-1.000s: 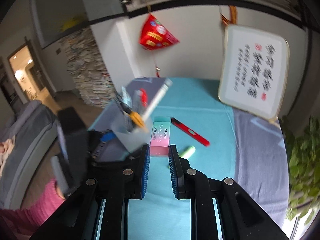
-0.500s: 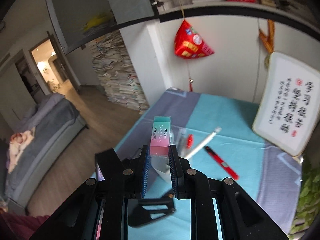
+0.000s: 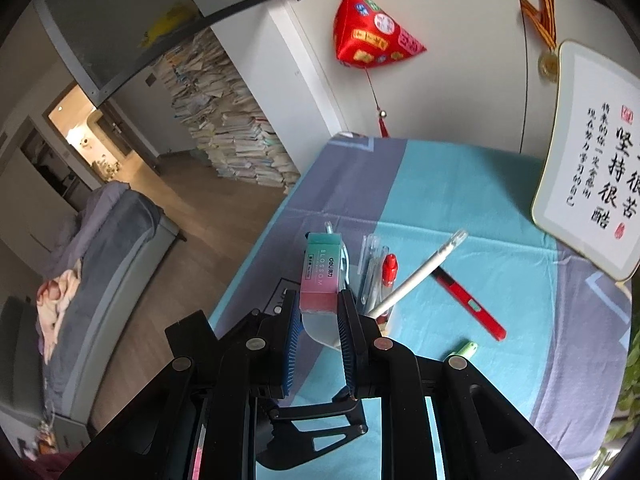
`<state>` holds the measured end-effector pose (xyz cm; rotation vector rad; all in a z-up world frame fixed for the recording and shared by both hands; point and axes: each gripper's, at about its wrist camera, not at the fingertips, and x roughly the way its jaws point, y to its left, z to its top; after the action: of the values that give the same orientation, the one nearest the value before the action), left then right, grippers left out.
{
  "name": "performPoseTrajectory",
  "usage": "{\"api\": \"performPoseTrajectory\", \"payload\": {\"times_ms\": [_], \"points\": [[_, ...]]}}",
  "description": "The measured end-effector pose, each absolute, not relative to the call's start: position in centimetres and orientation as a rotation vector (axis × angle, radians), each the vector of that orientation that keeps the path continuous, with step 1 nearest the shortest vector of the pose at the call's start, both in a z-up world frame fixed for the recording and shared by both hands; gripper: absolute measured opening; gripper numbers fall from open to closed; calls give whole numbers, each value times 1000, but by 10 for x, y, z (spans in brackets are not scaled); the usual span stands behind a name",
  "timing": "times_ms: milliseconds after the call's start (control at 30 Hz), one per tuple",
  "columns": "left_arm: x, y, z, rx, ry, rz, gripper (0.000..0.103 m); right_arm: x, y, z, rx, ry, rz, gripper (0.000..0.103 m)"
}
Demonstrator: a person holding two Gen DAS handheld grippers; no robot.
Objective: Organize stationery
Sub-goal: 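Lower the pink eraser into the cup and open the right tool, then move the right tool to the light-green highlighter and grasp it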
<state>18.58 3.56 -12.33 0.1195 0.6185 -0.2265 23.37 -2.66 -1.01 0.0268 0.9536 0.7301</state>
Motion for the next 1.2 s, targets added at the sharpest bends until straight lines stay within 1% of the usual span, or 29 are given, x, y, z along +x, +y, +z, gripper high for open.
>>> {"api": "performPoseTrajectory", "payload": {"times_ms": [500, 867, 1200], "points": [[186, 36, -123, 121, 619, -227, 70, 241, -25, -13, 39, 998, 715, 20], [187, 37, -124, 120, 622, -229, 70, 237, -30, -8, 54, 967, 699, 20], [187, 36, -124, 120, 622, -229, 70, 236, -62, -2, 84, 927, 621, 20]]}}
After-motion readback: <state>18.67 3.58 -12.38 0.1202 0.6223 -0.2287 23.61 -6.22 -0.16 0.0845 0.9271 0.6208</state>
